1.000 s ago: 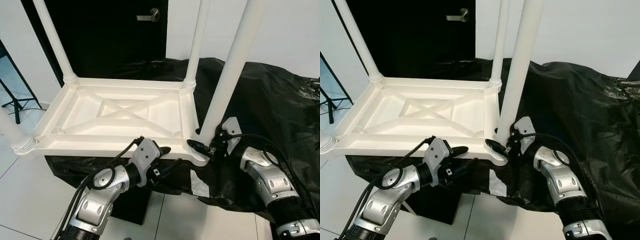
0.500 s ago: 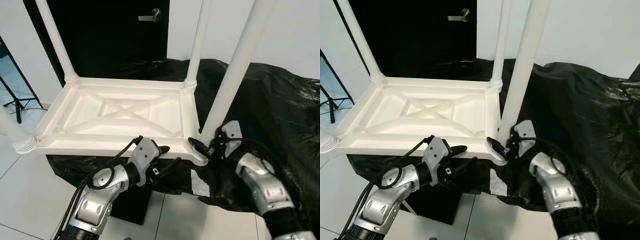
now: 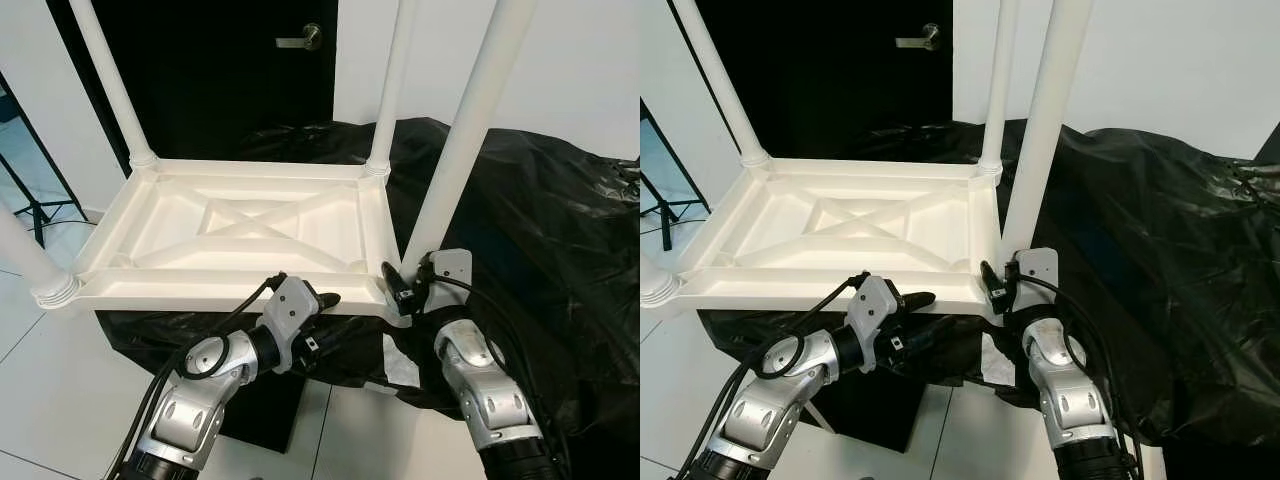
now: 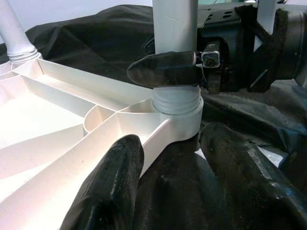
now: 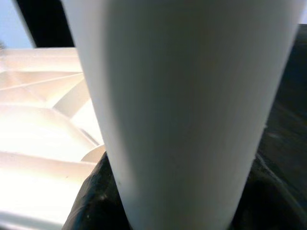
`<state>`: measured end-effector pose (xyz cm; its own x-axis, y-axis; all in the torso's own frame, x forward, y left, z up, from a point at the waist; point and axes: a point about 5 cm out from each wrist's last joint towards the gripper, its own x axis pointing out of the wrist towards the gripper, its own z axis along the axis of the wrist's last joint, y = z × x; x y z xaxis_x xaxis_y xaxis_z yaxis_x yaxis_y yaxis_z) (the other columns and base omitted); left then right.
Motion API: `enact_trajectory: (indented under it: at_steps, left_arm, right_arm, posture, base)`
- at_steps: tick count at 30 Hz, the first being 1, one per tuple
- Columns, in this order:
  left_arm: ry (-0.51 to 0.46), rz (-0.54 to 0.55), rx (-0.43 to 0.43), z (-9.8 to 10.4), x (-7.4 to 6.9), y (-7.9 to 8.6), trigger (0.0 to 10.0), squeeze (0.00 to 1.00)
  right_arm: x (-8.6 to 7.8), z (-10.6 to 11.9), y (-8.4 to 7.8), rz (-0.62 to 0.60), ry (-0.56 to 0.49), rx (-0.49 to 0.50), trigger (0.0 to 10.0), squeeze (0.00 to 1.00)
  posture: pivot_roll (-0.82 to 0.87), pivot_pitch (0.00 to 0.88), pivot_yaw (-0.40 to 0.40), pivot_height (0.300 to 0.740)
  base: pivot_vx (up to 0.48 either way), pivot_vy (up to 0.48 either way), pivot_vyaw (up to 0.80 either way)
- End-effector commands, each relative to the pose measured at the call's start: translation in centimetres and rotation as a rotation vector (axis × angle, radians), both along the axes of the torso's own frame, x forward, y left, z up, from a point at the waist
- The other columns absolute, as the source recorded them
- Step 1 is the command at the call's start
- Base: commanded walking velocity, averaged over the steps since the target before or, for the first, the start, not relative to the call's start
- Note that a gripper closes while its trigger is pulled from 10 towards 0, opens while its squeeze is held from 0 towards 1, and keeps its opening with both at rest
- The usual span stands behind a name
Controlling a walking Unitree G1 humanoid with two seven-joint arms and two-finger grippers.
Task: Building children table
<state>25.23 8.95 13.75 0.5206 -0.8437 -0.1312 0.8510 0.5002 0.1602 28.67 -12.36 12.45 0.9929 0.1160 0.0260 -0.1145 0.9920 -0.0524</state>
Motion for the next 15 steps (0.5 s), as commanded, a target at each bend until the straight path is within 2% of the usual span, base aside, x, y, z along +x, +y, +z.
enact_trajectory:
  at_steps: [1, 2, 5, 10, 11, 12, 13, 15]
  left_arm:
    - [0.001, 0.007, 0.008, -0.2, 0.2, -0.1, 10.0, 0.00]
    - [0.000, 0.007, 0.007, -0.2, 0.2, -0.1, 10.0, 0.00]
    - [-0.001, 0.007, 0.006, -0.1, 0.2, -0.2, 10.0, 0.00]
    - [-0.002, 0.006, 0.006, -0.1, 0.3, -0.4, 10.0, 0.00]
    - [-0.002, 0.006, 0.006, -0.1, 0.3, -0.4, 10.0, 0.00]
    - [-0.002, 0.006, 0.006, -0.1, 0.3, -0.4, 10.0, 0.00]
    - [-0.002, 0.007, 0.005, -0.1, 0.3, -0.4, 10.0, 0.00]
    - [-0.003, 0.010, 0.004, -0.1, 0.3, -0.4, 10.0, 0.00]
  right_arm:
    - [-0.4, -1.6, 0.0, -0.074, 0.083, -0.016, 10.0, 0.00]
    - [-0.5, -1.6, 0.5, -0.062, 0.084, -0.009, 10.0, 0.00]
    - [-0.5, -1.4, 0.7, -0.052, 0.076, -0.007, 10.0, 0.00]
    - [-0.3, -0.9, 0.2, -0.046, 0.052, -0.007, 10.0, 0.00]
    - [-0.3, -0.8, 0.0, -0.048, 0.045, -0.011, 10.0, 0.95]
    - [-0.3, -0.8, 0.0, -0.048, 0.045, -0.011, 10.0, 0.95]
    - [-0.2, -0.7, -0.3, -0.040, 0.039, -0.015, 10.0, 1.00]
    - [-0.2, -0.5, -0.7, -0.026, 0.025, -0.014, 10.0, 1.00]
  posture:
    - [0.00, 0.000, -0.028, 0.740]
    - [0.00, 0.000, -0.028, 0.740]
    - [-0.01, 0.000, -0.029, 0.740]
    - [-0.01, 0.000, -0.032, 0.740]
    - [-0.01, 0.000, -0.035, 0.740]
    - [-0.01, 0.000, -0.035, 0.740]
    - [-0.01, 0.000, -0.037, 0.740]
    - [0.00, 0.000, -0.039, 0.740]
  base:
    - [0.000, 0.000, 0.00]
    - [0.000, 0.000, 0.00]
    - [0.000, 0.000, 0.00]
    - [0.000, 0.000, 0.00]
    - [0.000, 0.000, 0.00]
    - [0.000, 0.000, 0.00]
    - [0.000, 0.000, 0.00]
    - [0.000, 0.000, 0.00]
